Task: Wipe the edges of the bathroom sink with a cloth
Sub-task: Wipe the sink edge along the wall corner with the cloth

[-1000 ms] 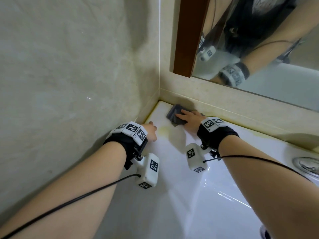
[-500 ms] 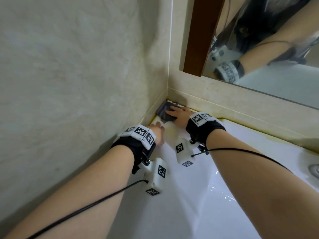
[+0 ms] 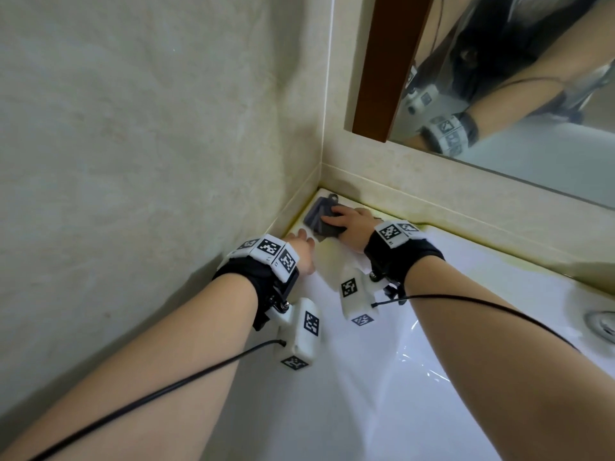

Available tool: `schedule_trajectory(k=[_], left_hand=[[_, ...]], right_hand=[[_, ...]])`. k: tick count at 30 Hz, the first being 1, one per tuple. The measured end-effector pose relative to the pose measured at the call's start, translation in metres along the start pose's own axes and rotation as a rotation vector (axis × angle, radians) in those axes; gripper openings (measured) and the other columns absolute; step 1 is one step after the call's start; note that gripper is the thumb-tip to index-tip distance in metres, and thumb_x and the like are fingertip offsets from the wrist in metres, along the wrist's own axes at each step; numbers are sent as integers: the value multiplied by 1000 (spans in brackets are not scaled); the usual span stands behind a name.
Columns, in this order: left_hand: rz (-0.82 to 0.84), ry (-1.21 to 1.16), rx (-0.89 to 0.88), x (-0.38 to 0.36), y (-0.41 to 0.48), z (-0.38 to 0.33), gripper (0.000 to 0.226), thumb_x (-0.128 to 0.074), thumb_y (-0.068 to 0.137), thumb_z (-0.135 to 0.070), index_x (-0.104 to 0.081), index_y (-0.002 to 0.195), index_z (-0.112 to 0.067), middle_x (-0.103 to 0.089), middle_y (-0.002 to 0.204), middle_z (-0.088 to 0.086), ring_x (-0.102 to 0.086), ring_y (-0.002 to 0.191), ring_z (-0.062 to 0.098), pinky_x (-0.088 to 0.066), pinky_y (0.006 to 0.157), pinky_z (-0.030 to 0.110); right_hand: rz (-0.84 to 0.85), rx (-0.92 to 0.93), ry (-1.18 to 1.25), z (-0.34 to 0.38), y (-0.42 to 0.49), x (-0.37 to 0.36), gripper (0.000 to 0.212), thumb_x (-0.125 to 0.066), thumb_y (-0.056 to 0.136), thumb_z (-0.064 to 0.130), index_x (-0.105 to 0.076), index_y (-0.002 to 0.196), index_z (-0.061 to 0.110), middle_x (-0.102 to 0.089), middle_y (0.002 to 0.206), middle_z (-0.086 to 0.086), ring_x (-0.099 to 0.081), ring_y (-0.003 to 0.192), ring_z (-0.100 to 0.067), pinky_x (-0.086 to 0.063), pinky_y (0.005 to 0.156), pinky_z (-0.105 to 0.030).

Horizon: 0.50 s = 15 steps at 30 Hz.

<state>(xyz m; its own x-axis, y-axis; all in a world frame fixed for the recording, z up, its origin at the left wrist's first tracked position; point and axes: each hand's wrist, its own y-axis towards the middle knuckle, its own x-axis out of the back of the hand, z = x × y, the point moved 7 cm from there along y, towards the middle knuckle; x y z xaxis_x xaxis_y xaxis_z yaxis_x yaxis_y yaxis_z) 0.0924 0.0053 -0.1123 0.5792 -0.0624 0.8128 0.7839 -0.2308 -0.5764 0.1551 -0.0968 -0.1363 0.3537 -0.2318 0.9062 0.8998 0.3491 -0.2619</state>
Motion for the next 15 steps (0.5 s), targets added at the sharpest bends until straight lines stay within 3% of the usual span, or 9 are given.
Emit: schedule_trajectory(k=[7, 10, 15], left_hand=[[0, -28, 11, -2, 1, 2, 57, -41, 97, -14, -17, 147, -2, -8, 156, 13, -17, 143, 26, -23, 116, 36], [-10, -51, 18, -3, -1, 2, 58, -43, 96, -15, -18, 146, -2, -9, 155, 13, -18, 143, 27, -24, 115, 35], [-18, -82, 12, -3, -3, 3, 56, -44, 96, -18, -21, 145, -1, -7, 156, 13, -16, 143, 26, -25, 114, 35]], right_hand=[[-76, -121, 46, -59, -35, 13, 45, -48, 91, 15, -45, 135, 25, -28, 151, 0, -25, 139, -26, -10, 116, -32], [-97, -206, 85, -54, -37, 11, 43, -43, 94, 25, -43, 136, 28, -26, 152, -1, -22, 138, -28, -11, 115, -30], [-35, -85, 35, -9, -28, 0, 45, -40, 94, 18, -40, 137, 32, -21, 154, 2, -18, 140, -28, -11, 116, -33]])
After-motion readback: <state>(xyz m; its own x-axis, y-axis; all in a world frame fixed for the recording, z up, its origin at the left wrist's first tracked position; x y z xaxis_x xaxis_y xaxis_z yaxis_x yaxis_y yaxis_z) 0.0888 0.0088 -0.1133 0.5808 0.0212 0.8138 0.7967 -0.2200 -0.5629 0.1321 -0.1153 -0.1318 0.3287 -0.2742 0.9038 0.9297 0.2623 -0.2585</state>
